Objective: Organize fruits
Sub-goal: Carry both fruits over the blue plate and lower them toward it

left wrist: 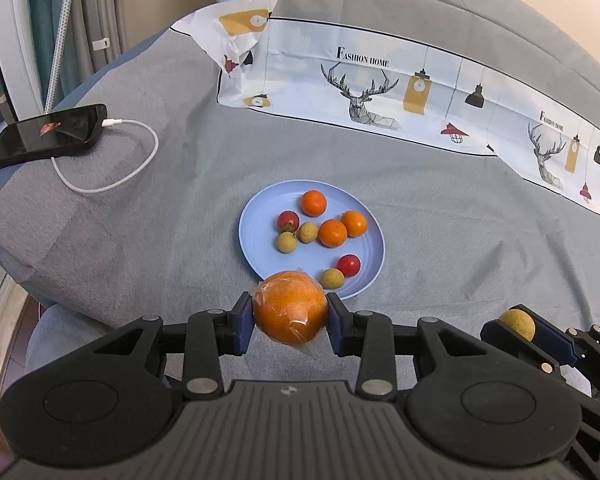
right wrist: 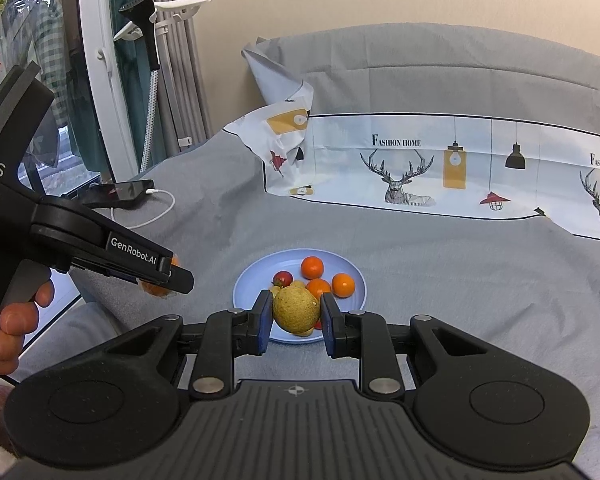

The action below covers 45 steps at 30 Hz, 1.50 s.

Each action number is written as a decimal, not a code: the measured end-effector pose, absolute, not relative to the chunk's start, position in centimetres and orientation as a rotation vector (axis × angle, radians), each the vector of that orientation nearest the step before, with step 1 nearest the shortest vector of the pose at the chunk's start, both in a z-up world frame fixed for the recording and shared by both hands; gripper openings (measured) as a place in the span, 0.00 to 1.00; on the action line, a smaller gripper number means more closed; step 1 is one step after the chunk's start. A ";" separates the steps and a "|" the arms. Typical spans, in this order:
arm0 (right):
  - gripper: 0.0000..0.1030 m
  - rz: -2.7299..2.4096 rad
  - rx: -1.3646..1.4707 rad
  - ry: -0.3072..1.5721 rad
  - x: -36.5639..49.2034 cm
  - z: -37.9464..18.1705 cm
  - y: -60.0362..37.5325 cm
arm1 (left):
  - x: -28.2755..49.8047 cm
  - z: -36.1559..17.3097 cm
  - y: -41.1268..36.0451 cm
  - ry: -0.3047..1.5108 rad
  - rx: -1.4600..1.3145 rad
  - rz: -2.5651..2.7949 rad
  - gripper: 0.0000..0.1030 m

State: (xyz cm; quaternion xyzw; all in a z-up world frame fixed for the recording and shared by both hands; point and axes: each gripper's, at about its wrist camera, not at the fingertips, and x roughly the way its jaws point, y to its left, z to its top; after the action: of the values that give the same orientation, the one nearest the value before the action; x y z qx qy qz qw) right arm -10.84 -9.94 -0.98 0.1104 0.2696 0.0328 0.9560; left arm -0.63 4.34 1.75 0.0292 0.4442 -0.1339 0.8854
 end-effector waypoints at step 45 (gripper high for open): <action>0.26 0.089 0.178 0.717 7.0 -8.4 -9.1 | 15.3 -6.3 2.6 1.016 0.197 -0.253 0.40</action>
State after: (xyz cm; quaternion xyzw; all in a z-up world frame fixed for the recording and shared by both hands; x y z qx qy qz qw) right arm 7.02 -9.09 -8.44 0.0871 0.3502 0.0437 0.9316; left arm 15.29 2.65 -6.28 0.0940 0.4845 -0.1205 0.8613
